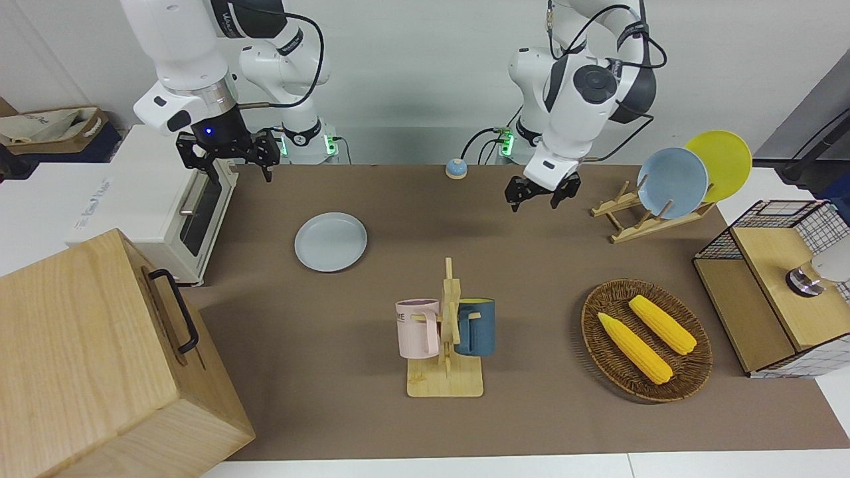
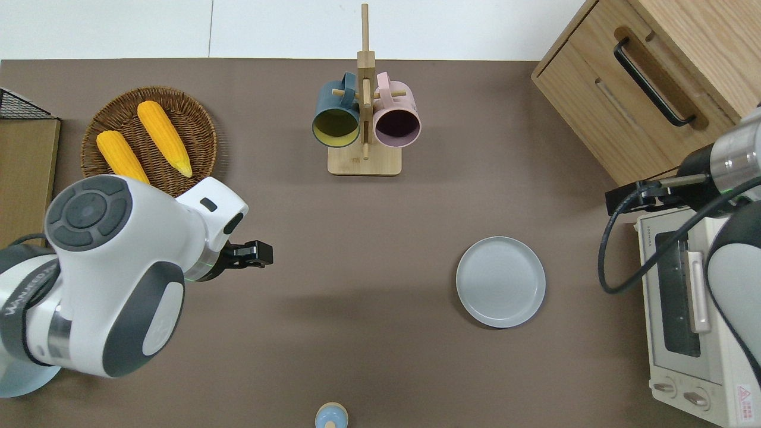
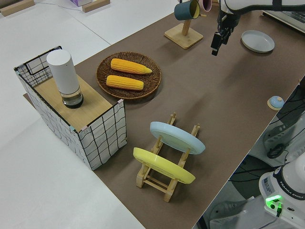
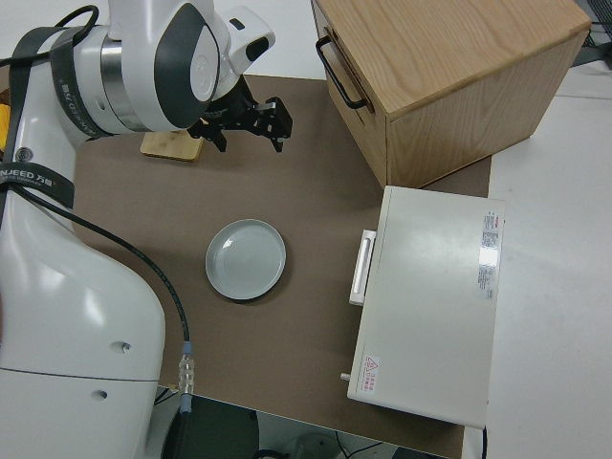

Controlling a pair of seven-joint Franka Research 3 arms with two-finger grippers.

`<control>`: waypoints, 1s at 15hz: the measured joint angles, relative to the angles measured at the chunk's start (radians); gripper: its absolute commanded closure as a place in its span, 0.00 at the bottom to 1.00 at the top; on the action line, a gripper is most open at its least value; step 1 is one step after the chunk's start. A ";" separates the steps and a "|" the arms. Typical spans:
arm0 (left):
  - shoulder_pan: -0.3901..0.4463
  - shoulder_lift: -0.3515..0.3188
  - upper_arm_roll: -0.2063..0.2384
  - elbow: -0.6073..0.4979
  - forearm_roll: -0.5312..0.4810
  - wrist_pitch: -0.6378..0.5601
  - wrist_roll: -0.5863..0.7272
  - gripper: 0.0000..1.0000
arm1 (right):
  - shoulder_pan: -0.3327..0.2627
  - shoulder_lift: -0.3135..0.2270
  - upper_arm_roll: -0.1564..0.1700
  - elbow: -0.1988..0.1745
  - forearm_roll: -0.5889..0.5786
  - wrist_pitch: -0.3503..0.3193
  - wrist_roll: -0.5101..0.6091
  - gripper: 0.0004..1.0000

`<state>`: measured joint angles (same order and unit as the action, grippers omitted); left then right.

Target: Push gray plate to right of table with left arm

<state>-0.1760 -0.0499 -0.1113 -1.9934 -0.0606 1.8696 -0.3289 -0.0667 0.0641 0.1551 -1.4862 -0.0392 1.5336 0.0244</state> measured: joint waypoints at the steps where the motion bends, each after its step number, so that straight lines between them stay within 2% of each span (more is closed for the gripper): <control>1: 0.026 -0.015 0.000 0.003 0.000 -0.012 0.036 0.01 | 0.000 0.000 0.000 0.000 0.000 0.000 0.000 0.02; 7: 0.153 -0.063 0.012 0.097 0.000 -0.150 0.214 0.01 | 0.000 0.000 0.000 0.000 0.000 0.000 0.000 0.02; 11: 0.168 -0.086 0.075 0.151 0.004 -0.214 0.311 0.01 | 0.000 0.000 0.000 0.000 0.000 0.000 0.000 0.02; 15: 0.168 -0.092 0.083 0.159 0.037 -0.230 0.326 0.01 | 0.000 0.000 0.000 0.000 0.000 0.000 0.000 0.02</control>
<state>-0.0080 -0.1424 -0.0285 -1.8342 -0.0240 1.6396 -0.0028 -0.0667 0.0641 0.1551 -1.4862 -0.0392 1.5336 0.0244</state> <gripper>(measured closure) 0.004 0.013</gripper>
